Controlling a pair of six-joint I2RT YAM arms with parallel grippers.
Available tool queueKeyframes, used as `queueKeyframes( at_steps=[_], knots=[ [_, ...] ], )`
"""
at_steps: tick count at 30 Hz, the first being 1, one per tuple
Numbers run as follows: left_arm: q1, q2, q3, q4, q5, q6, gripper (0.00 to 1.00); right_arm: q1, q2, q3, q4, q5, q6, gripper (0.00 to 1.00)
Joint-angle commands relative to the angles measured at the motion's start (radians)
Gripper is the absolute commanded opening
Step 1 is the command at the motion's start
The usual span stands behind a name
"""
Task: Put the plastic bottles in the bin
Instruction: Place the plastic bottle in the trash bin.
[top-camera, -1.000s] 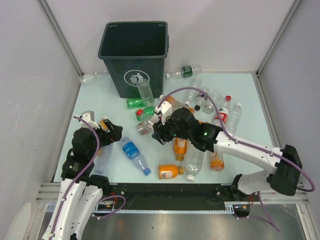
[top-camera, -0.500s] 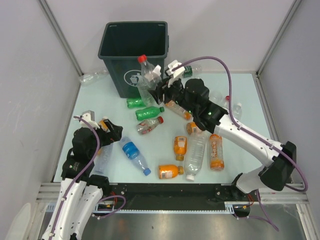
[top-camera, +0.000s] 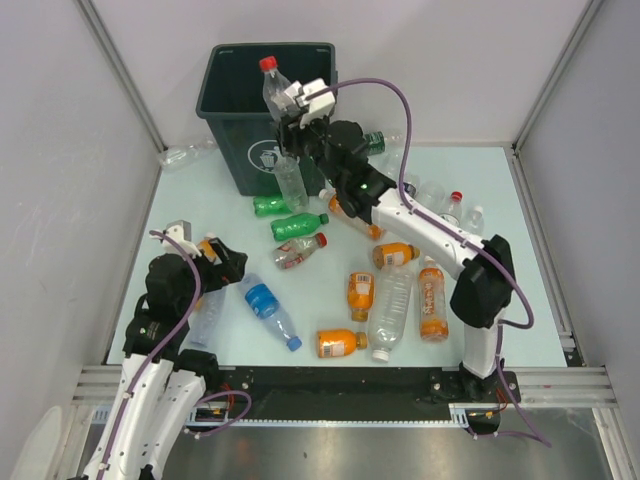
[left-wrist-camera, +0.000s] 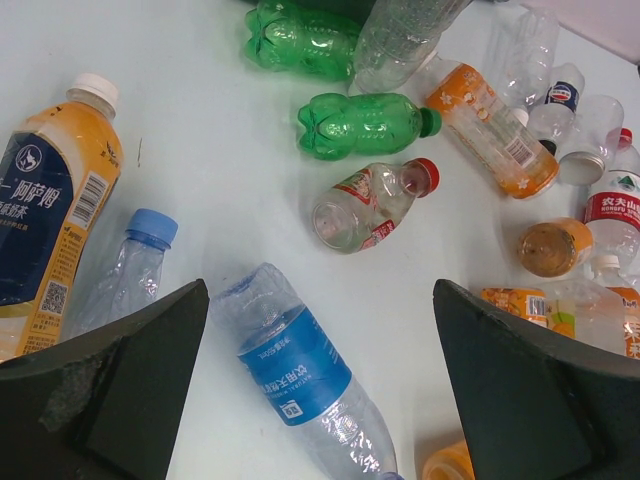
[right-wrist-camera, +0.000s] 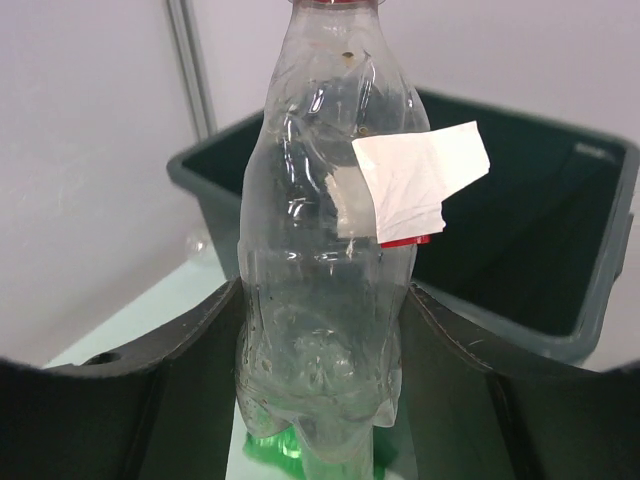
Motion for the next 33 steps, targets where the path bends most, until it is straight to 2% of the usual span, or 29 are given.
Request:
queueKeyframes(
  at_steps=[1, 12, 18, 21, 23, 31, 33],
  knots=[
    [-0.006, -0.002, 0.004, 0.019, 0.005, -0.002, 1.0, -0.009, 0.06, 0.164, 0.101, 0.072, -0.032, 0.12],
    [-0.008, -0.002, 0.004, 0.016, 0.003, 0.001, 1.0, -0.046, 0.195, 0.299, 0.184, 0.161, -0.04, 0.15],
    [-0.009, 0.012, 0.009, 0.013, 0.009, 0.003, 1.0, -0.069, 0.363, 0.444, 0.276, 0.217, -0.087, 0.2],
    [-0.016, 0.013, 0.012, 0.007, 0.002, 0.001, 1.0, -0.073, 0.463, 0.568, 0.275, 0.253, -0.127, 0.32],
    [-0.02, 0.012, 0.01, 0.009, -0.005, 0.001, 1.0, -0.076, 0.511, 0.624, 0.247, 0.268, -0.134, 0.46],
    [-0.022, 0.026, 0.015, 0.004, -0.005, 0.003, 1.0, -0.087, 0.474, 0.597, 0.221, 0.26, -0.086, 0.93],
    [-0.022, 0.023, 0.015, 0.005, -0.008, 0.001, 1.0, -0.089, 0.468, 0.595, 0.209, 0.257, -0.078, 0.97]
  ],
)
